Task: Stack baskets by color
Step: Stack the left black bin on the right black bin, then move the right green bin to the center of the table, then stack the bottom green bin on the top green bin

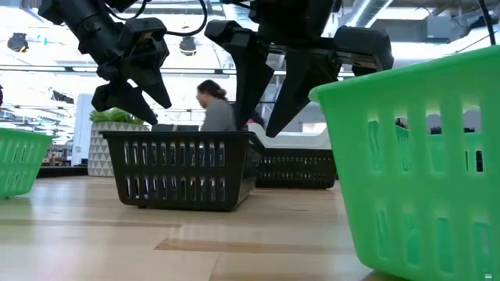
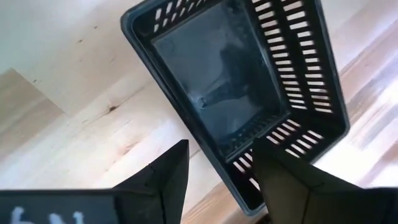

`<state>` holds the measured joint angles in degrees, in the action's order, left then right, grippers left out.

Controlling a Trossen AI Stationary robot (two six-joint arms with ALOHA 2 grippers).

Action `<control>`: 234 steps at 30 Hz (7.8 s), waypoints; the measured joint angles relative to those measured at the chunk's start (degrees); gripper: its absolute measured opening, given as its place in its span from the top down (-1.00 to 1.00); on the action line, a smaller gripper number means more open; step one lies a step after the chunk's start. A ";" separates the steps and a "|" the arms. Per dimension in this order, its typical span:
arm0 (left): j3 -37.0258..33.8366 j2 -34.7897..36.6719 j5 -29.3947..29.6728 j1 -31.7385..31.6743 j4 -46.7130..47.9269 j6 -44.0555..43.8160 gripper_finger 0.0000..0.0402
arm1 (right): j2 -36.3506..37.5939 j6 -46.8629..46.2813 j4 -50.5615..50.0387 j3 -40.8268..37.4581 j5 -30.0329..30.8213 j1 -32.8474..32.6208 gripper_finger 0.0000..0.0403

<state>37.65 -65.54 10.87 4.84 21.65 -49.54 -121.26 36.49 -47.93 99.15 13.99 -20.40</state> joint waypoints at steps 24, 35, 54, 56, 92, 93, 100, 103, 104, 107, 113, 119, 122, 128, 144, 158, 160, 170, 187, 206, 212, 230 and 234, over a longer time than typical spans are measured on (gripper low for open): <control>0.00 -0.04 0.48 0.00 1.60 0.81 -0.12 | -3.56 -3.13 0.44 -0.02 3.13 -0.03 0.68; 0.00 -0.04 1.85 0.00 1.77 1.36 -0.12 | -3.54 -14.12 -5.07 4.98 3.12 -0.50 0.96; 7.64 22.45 12.91 -1.32 15.26 4.85 -0.12 | 4.66 -39.46 -38.49 21.59 12.01 4.13 0.99; 7.65 24.68 13.78 -1.31 15.42 4.79 -0.12 | 6.15 -44.12 -40.73 21.62 12.48 6.46 0.99; 7.56 28.70 15.47 -1.29 21.60 3.34 -0.12 | 10.15 -46.14 -15.94 -8.70 9.89 15.03 0.93; 7.56 28.70 15.47 -1.29 21.74 3.33 -0.12 | 10.17 -46.12 -15.97 -8.69 9.88 15.04 0.92; 7.56 28.70 15.46 -1.29 22.52 3.37 -0.12 | 10.32 -46.08 -16.11 -8.59 9.90 15.04 0.73; 7.56 28.70 15.47 -1.29 22.60 3.35 -0.12 | 10.32 -45.19 -16.15 -8.59 9.88 15.04 0.67; 7.56 28.70 15.45 -1.27 22.64 3.34 -0.12 | 10.32 -45.04 -15.95 -8.59 9.90 15.04 0.65; 7.56 28.70 15.32 -1.27 22.64 3.34 -0.12 | 10.32 -45.00 -15.65 -8.59 9.95 15.14 0.59; 7.56 28.69 15.30 -1.27 22.69 3.32 -0.12 | 10.78 -44.13 -17.31 -7.81 10.03 15.29 0.41; 7.56 28.70 15.25 -1.27 22.75 3.32 -0.12 | 12.25 -45.30 -24.21 0.97 10.17 12.56 0.30; 7.56 28.70 15.17 -1.27 22.85 3.31 -0.12 | 14.96 -49.40 -26.36 4.03 11.09 10.83 0.30; 7.56 28.68 15.17 -1.27 22.86 3.68 -0.12 | 18.73 -57.87 -22.00 0.89 19.67 8.43 0.40; 7.56 28.69 13.62 -1.27 24.10 3.91 -0.12 | 18.50 -107.54 -39.09 -4.81 7.83 -11.77 0.40; 7.56 28.70 13.84 -1.27 24.06 5.55 -0.12 | 16.90 -146.16 -33.65 -11.82 3.96 -27.28 -0.08; 7.56 28.68 13.82 -1.27 24.06 5.81 -0.12 | 16.99 -146.42 -29.17 -15.28 2.61 -27.72 -0.06; 7.56 28.69 13.81 -1.27 24.06 5.86 -0.12 | 16.91 -147.66 -15.43 -25.75 -0.62 -28.37 -0.02; 7.56 28.69 14.97 -1.27 24.04 5.90 -0.12 | 16.94 -122.59 -18.11 -26.60 -1.32 -18.92 0.92; 7.56 28.68 15.06 -1.27 24.11 5.88 -0.12 | 17.05 -70.20 -2.12 -21.55 5.67 -5.76 0.98; 7.56 28.68 15.04 -1.27 24.11 5.76 -0.12 | 17.05 -61.76 0.50 -19.78 5.46 -2.35 0.96; 7.56 28.68 15.04 -1.27 24.11 5.57 -0.12 | 16.94 -58.93 6.87 -19.78 2.65 -0.97 0.56; 7.56 28.68 15.04 -1.27 24.11 5.57 -0.12 | 16.92 -58.93 6.69 -19.78 2.67 -0.74 0.43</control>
<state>45.21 -36.86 25.91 3.57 45.76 -43.97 -104.33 -22.44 -41.23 79.37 16.67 -21.15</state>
